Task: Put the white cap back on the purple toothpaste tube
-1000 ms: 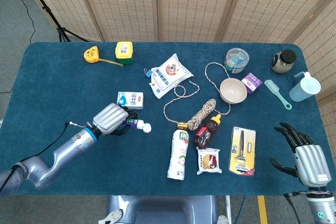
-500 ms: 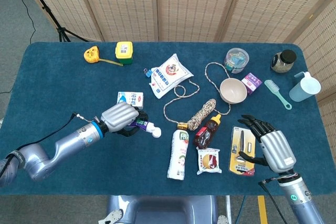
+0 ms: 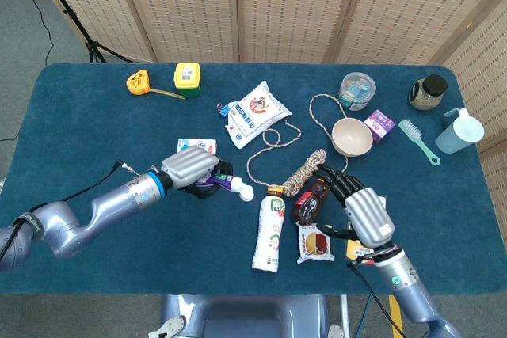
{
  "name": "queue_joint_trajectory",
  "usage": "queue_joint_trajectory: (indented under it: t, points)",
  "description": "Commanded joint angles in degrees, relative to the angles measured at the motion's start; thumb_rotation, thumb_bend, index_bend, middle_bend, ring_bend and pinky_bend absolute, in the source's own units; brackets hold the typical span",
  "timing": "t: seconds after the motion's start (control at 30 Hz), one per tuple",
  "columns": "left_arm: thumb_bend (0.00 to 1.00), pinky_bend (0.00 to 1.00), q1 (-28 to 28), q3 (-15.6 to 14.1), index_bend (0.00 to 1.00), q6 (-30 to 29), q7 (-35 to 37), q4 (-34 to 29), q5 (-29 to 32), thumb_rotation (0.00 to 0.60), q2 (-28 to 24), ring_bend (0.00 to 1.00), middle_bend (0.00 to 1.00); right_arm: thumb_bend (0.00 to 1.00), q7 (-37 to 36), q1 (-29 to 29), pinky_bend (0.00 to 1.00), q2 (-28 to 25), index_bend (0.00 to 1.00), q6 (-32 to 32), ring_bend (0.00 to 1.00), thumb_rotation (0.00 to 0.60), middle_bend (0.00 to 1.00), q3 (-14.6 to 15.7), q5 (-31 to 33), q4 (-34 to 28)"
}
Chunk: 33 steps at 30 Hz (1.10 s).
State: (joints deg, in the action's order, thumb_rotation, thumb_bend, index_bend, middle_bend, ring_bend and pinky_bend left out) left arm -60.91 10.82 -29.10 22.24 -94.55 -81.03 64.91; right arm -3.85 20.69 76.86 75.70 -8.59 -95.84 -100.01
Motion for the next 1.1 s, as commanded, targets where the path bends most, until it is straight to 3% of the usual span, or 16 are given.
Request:
queue_joint_trajectory:
  t: [0.03, 0.5, 0.67, 1.1]
  points:
    - [0.71, 0.50, -0.9, 0.4, 0.58, 1.2, 1.0, 0.5, 0.9, 0.600, 0.1, 0.41, 0.46, 0.18, 1.1, 1.4, 0.24, 3.2, 0.09, -0.2, 0.17, 0.600, 0.09, -0.7, 1.0, 2.1]
    - [0.71, 0.50, -3.4, 1.2, 0.58, 5.0, 3.2, 1.5, 3.9, 0.600, 1.3, 0.42, 0.46, 0.18, 4.1, 3.6, 0.14, 11.0, 0.00, 0.6, 0.05, 0.600, 0.00, -2.8, 4.8, 6.1]
    - [0.71, 0.50, -5.5, 2.0, 0.58, 6.2, 1.0, 2.7, 8.4, 0.600, 3.5, 0.42, 0.47, 0.18, 5.7, 4.8, 0.08, 15.2, 0.00, 0.3, 0.00, 0.600, 0.00, -3.8, 7.5, 8.6]
    - [0.71, 0.50, -9.3, 1.5, 0.58, 6.3, -5.2, 3.8, 19.5, 0.600, 6.8, 0.42, 0.47, 0.17, 5.9, 7.1, 0.02, 18.9, 0.00, -0.1, 0.00, 0.600, 0.00, -5.4, 9.7, 10.8]
